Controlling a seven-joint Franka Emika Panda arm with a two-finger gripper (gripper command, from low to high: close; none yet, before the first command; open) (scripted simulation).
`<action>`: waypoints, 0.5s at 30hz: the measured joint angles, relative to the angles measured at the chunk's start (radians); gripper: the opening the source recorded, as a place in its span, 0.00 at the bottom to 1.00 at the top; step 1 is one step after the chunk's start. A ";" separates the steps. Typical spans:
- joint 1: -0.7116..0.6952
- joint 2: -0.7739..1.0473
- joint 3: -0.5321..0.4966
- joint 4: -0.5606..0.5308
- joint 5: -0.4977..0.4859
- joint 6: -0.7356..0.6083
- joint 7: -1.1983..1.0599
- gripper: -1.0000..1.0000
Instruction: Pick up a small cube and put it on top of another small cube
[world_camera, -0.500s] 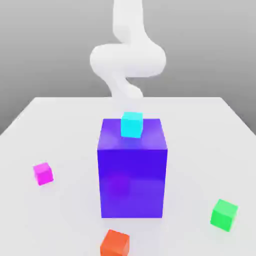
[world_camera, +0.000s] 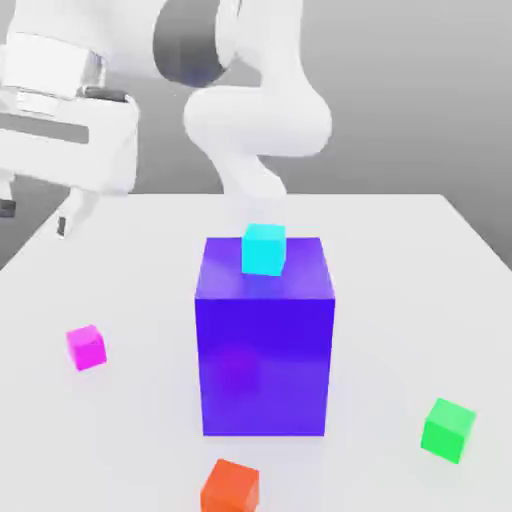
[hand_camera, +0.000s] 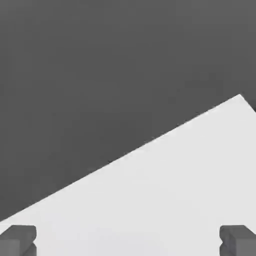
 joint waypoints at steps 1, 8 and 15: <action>-0.018 0.027 -0.016 -0.020 -0.003 0.020 0.004 0.50; -0.118 0.220 -0.142 -0.162 0.048 0.164 -0.017 0.50; -0.259 0.452 -0.029 -0.200 0.357 0.338 -0.227 0.50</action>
